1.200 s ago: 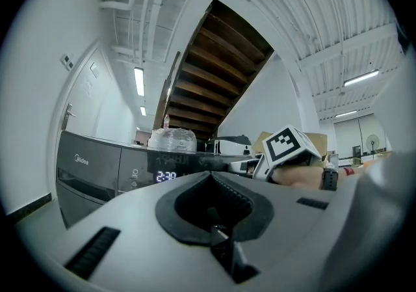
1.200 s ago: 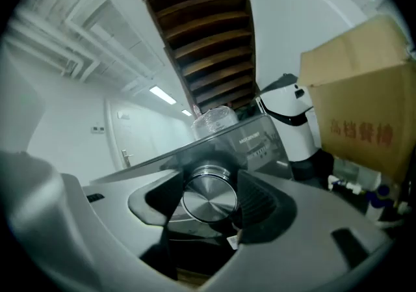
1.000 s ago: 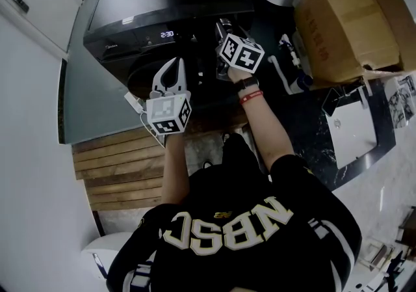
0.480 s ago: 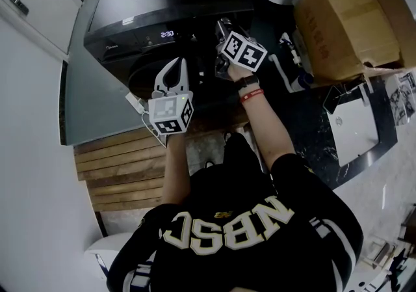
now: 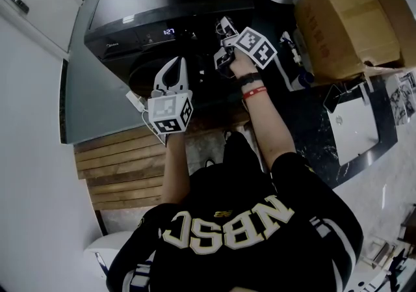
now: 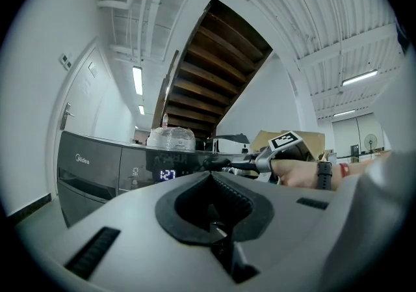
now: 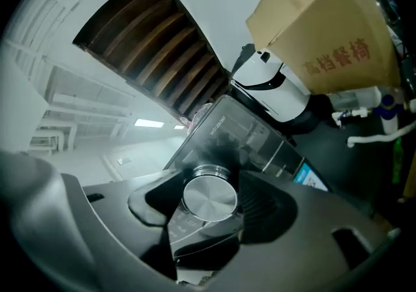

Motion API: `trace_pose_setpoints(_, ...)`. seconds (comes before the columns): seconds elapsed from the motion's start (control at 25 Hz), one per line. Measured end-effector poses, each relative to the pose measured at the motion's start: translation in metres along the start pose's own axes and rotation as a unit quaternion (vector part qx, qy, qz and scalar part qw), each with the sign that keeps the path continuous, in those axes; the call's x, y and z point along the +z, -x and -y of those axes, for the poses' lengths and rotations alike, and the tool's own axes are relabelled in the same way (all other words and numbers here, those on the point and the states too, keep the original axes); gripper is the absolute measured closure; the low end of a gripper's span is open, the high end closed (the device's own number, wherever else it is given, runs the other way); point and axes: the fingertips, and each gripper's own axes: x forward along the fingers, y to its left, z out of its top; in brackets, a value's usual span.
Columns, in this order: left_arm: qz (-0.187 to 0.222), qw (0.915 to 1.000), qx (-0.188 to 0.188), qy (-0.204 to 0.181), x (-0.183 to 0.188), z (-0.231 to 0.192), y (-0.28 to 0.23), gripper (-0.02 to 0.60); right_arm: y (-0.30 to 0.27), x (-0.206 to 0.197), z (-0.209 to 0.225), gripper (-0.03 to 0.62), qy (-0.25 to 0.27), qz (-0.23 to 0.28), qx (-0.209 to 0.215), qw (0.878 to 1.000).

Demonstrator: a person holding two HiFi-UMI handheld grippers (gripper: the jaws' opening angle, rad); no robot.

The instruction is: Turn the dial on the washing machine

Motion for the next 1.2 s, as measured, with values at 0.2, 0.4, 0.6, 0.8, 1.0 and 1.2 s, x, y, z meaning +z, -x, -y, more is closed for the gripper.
trace_pose_setpoints(0.2, -0.003, 1.0000, 0.000, 0.000, -0.001, 0.002, 0.002, 0.568, 0.003, 0.000, -0.001, 0.333, 0.024, -0.021, 0.015, 0.999)
trace_pose_setpoints(0.4, -0.003, 1.0000, 0.004, -0.002, 0.000, 0.001, 0.006, 0.568, 0.019, -0.006, -0.007, 0.342, 0.122, -0.030, 0.017, 0.992)
trace_pose_setpoints(0.6, -0.004, 1.0000, 0.005, -0.002, -0.002, 0.004, 0.008, 0.568, 0.044, -0.011, -0.016, 0.375, 0.263, -0.028, 0.008, 0.964)
trace_pose_setpoints(0.8, -0.003, 1.0000, 0.004, -0.005, -0.003, 0.010, 0.010, 0.568, 0.072, -0.020, -0.030, 0.391, 0.379, -0.023, 0.006, 0.925)
trace_pose_setpoints(1.0, 0.001, 0.9999, 0.003, -0.013, 0.000, 0.017, 0.015, 0.568, 0.098, -0.031, -0.034, 0.436, 0.419, -0.013, 0.009, 0.908)
trace_pose_setpoints(1.2, 0.005, 0.9998, 0.007, -0.017, 0.001, 0.019, 0.019, 0.568, 0.125, -0.038, -0.041, 0.486, 0.440, -0.003, 0.007, 0.898)
